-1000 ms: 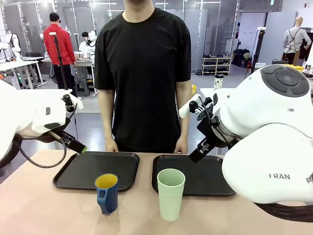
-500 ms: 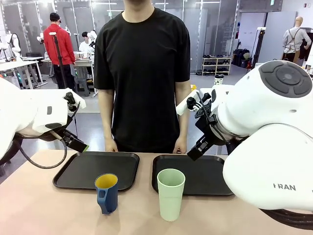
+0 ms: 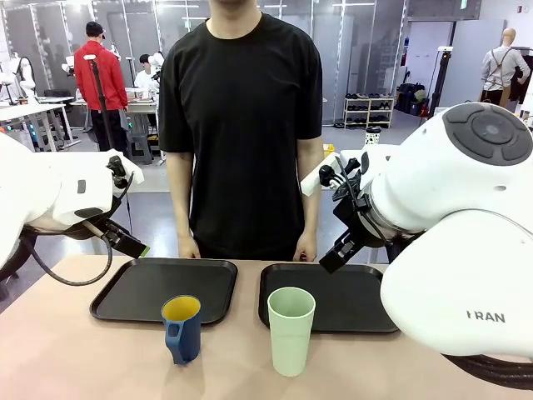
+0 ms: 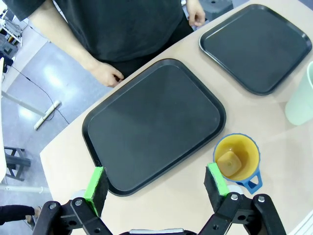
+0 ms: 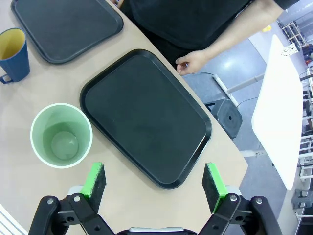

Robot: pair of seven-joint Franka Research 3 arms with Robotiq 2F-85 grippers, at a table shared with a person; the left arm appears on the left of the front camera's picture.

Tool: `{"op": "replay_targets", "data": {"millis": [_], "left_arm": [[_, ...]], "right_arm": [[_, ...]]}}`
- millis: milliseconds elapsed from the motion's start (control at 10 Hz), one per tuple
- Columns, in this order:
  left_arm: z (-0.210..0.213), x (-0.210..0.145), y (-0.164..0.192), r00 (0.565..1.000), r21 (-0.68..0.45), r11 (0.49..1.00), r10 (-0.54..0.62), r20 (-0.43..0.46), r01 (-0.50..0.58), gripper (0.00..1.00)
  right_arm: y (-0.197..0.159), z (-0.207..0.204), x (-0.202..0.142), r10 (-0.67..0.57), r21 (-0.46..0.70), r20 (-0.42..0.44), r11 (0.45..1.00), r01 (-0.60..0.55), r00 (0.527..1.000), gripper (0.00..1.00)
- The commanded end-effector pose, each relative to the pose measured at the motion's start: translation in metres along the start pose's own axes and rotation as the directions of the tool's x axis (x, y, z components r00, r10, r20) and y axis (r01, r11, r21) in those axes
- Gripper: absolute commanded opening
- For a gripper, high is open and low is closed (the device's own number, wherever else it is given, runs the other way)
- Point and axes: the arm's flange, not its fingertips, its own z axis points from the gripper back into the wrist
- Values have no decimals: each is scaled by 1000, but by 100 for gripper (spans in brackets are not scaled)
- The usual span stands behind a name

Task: Sort and store the cups by type.
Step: Pick up the Reusable plastic cup.

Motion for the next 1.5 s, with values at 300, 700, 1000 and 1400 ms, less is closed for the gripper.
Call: {"op": "replay_targets", "data": {"millis": [300, 700, 1000, 1400], "left_arm": [[-48, -15, 41, 999, -39, 999, 5, -45, -7, 100], [-123, -41, 98, 984, 9, 995, 104, -144, -104, 100], [-163, -62, 126, 973, 12, 985, 174, -150, -174, 100], [-193, -84, 139, 954, 7, 975, 217, -205, -220, 100]], "right_arm": [[-35, -37, -8, -126, -69, -81, 990, 120, 989, 100], [-92, -106, -37, -282, 21, -183, 957, 291, 942, 100], [-131, -148, -67, -368, -45, -206, 929, 367, 907, 100], [-159, -180, -97, -460, -29, -253, 883, 469, 851, 100]]}}
